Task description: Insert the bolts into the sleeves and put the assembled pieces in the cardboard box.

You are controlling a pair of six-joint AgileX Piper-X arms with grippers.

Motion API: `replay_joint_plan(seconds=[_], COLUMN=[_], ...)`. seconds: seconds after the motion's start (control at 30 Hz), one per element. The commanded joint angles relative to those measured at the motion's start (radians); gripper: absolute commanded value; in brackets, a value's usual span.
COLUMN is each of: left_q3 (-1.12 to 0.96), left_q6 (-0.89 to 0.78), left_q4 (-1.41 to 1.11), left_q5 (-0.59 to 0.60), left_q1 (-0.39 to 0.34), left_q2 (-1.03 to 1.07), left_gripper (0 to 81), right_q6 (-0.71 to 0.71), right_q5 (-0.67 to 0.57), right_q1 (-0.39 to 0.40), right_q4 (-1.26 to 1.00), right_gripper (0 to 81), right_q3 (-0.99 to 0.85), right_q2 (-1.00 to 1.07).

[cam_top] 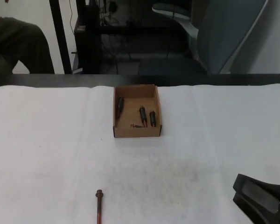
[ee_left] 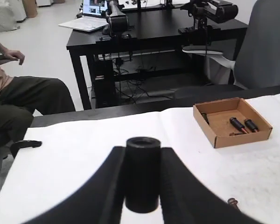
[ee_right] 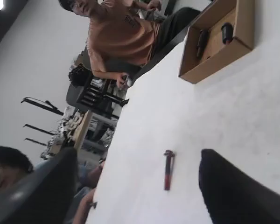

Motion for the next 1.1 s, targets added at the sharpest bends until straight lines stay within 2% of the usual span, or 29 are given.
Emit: replay_joint_plan(seconds=[0.0, 0.03, 0.13, 0.27, 0.33, 0.47, 0.67, 0.77, 0.93, 1.07], left_q3=[0.033, 0.048, 0.090, 0.128, 0.139, 0.154, 0.153, 0.153, 0.153, 0.153], left_q6=[-0.008, -0.015, -0.028, -0.030, -0.020, 0.043, 0.066, 0.066, 0.066, 0.039], left_q4=[-0.014, -0.021, -0.062, -0.132, -0.141, -0.140, -0.132, -0.113, -0.110, -0.110], left_q5=[0.048, 0.066, 0.117, 0.124, 0.124, 0.124, 0.038, 0.041, 0.042, 0.044], left_q1=[0.002, 0.002, 0.002, 0.002, 0.002, 0.002, 0.002, 0.002, 0.002, 0.002], left_q2=[0.011, 0.011, 0.011, 0.011, 0.011, 0.011, 0.011, 0.011, 0.011, 0.011], left_gripper=[1.8, 1.8, 1.8, 1.8, 1.8, 1.8, 1.8, 1.8, 1.8, 1.8], right_q6=[0.015, -0.007, -0.097, -0.264, -0.319, -0.381, -0.395, -0.406, -0.419, -0.425], right_q5=[-0.060, -0.064, 0.009, 0.028, 0.031, 0.108, 0.161, 0.187, 0.294, 0.318], right_q1=[0.014, 0.025, 0.061, 0.128, 0.175, 0.293, 0.446, 0.467, 0.473, 0.479], right_q4=[-0.021, -0.010, 0.093, 0.253, 0.293, 0.306, 0.328, 0.401, 0.584, 0.678], right_gripper=[58.1, 51.4, 39.8, 39.1, 40.7, 54.9, 57.3, 70.0, 70.0, 70.0], right_q3=[-0.057, -0.086, -0.182, -0.315, -0.379, -0.510, -0.767, -0.907, -1.131, -1.249], right_q2=[0.001, 0.004, 0.037, 0.182, 0.305, 0.581, 1.029, 1.208, 1.419, 1.516])
